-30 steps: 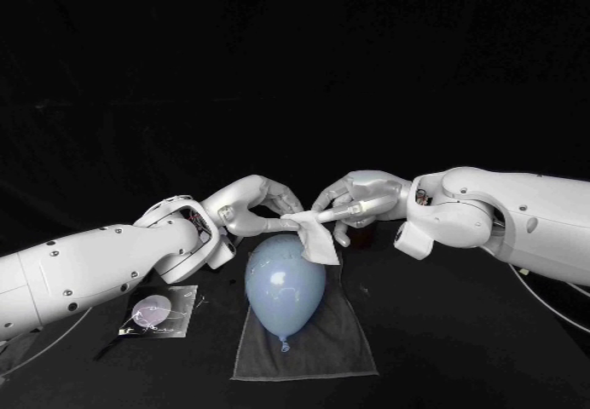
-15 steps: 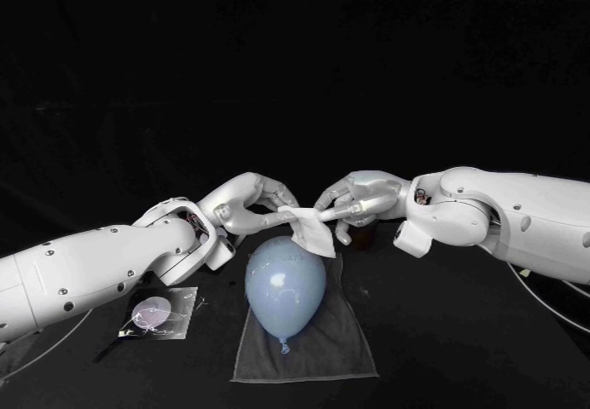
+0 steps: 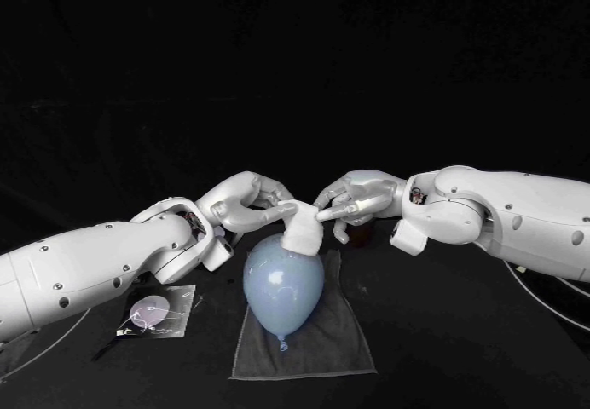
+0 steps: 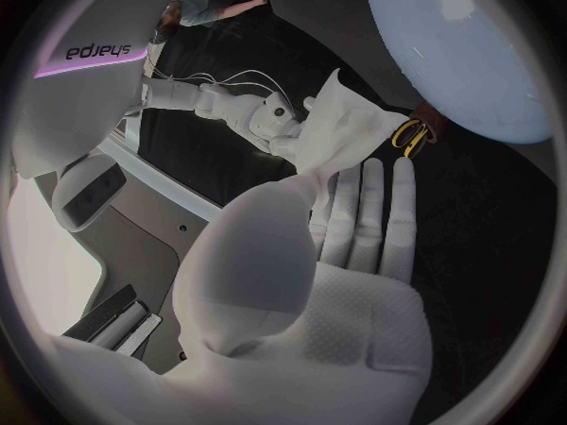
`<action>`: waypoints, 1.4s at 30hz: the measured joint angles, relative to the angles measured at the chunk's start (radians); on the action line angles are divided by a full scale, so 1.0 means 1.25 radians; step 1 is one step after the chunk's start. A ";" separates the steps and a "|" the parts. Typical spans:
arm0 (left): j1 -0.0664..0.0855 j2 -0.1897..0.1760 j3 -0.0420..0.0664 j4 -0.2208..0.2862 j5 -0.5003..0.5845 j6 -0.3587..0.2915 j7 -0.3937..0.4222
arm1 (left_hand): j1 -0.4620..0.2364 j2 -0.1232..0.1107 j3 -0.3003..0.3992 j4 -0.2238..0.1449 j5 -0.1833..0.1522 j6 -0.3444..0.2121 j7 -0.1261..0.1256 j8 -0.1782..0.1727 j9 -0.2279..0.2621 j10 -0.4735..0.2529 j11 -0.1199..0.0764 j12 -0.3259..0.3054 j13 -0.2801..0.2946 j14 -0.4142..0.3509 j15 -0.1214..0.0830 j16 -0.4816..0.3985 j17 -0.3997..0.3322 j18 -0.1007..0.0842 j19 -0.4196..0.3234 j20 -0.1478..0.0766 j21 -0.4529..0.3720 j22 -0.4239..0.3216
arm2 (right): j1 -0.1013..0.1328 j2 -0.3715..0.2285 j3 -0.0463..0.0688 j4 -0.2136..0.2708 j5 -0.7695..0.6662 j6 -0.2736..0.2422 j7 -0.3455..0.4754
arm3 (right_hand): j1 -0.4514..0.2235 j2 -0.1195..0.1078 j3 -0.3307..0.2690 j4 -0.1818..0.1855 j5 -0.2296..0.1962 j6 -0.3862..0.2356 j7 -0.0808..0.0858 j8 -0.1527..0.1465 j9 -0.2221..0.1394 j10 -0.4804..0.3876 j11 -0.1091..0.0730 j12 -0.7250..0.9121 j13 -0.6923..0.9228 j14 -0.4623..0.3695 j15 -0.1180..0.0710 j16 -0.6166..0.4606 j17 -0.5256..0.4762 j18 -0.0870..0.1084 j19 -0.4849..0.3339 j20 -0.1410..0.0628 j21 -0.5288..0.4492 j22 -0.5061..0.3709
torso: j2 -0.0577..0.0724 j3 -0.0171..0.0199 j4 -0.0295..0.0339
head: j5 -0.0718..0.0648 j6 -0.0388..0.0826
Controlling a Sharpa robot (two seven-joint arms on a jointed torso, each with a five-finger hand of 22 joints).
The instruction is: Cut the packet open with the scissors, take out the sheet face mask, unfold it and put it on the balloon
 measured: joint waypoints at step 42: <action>0.000 -0.001 -0.001 -0.028 0.058 0.074 -0.068 | -0.174 0.037 0.030 0.003 0.000 0.055 -0.008 -0.030 -0.011 0.036 -0.007 -0.021 0.013 0.030 -0.007 -0.026 0.046 0.000 0.019 -0.002 -0.007 -0.008 | -0.011 -0.020 -0.001 0.038 0.021 -0.047 0.020 | -0.012 0.012 -0.004 -0.004 0.000 0.000 0.000 -0.004 0.000 0.000 0.000 0.000 0.001 0.000 0.000 0.000 0.002 -0.006 0.000 0.000 -0.003 -0.001 | 0.000 0.0000 0.0005 | -0.009 -0.013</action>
